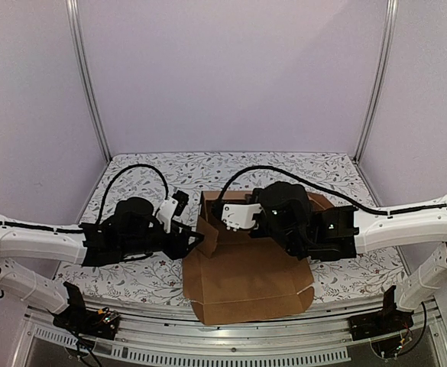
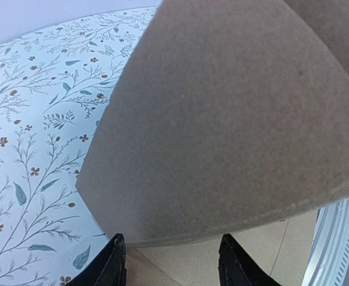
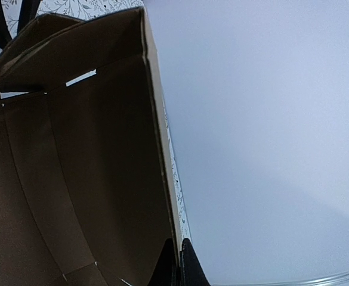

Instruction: Fold the paper box

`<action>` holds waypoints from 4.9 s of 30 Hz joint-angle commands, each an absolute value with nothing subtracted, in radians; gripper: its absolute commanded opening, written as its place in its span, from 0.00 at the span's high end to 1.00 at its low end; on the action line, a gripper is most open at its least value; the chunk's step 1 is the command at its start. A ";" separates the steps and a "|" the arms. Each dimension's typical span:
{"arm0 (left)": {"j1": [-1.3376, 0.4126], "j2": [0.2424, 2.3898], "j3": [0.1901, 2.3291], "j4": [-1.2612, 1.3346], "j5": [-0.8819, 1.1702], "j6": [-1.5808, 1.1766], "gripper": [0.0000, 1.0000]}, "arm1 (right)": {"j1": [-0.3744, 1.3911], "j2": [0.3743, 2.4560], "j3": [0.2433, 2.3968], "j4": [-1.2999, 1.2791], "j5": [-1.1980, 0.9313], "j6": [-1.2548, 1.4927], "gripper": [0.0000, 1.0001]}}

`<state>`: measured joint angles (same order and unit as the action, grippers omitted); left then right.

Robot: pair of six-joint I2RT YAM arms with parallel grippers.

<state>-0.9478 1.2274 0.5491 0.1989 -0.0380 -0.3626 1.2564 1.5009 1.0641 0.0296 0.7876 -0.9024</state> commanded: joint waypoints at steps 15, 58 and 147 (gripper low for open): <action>-1.011 1.258 0.560 0.320 -0.155 -0.308 0.47 | 1.274 1.573 1.018 0.171 0.890 -0.855 1.00; -0.938 1.447 0.524 0.578 -0.233 -0.198 0.39 | 1.235 1.762 1.022 0.403 0.965 -1.100 1.00; -0.874 1.818 0.713 0.839 -0.154 -0.169 0.62 | 1.164 1.744 1.057 0.071 0.758 -0.733 1.00</action>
